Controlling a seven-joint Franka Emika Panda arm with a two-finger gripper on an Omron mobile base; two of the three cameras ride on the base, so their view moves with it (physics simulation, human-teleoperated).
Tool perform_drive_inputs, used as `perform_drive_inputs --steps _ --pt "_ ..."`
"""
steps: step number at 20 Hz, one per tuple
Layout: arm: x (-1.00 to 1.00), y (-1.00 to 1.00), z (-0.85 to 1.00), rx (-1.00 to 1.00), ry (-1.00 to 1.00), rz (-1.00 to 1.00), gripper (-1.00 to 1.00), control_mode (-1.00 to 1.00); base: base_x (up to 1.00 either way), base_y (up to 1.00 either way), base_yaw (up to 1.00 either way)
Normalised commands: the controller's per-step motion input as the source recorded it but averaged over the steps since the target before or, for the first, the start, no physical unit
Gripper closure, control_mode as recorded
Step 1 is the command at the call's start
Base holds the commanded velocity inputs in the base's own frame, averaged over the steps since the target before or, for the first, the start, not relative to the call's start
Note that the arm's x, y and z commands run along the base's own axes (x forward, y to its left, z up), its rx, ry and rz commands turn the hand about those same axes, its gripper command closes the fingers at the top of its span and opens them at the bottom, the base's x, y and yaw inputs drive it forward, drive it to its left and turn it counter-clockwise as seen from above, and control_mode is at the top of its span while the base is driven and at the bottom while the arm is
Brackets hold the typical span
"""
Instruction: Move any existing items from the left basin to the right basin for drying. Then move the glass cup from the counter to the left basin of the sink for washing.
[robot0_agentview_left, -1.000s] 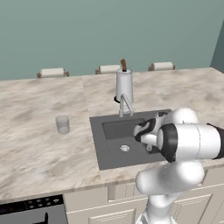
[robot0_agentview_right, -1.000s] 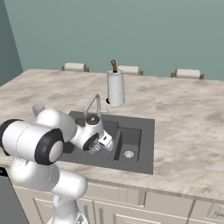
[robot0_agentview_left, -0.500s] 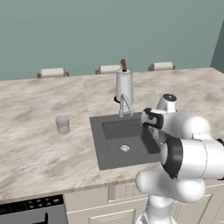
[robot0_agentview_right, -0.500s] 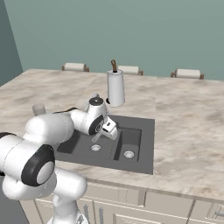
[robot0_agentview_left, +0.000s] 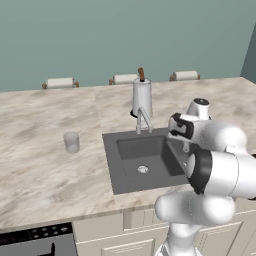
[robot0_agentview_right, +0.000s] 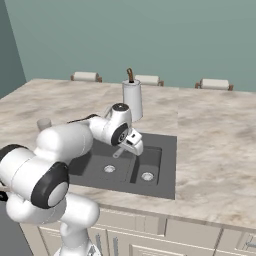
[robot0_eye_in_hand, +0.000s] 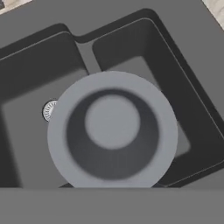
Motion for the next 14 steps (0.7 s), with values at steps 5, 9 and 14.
perform_drive_inputs --steps 5,9,14 --pt "0.0 -0.27 0.0 0.0 0.03 0.0 1.0 -1.0 0.0 0.0 0.0" --pt "0.0 -0.27 -0.04 0.0 0.06 0.0 1.0 -1.0 0.0 0.0 0.0" --pt "0.0 -0.24 -0.15 0.0 0.04 0.0 1.0 -1.0 0.0 0.0 0.0"
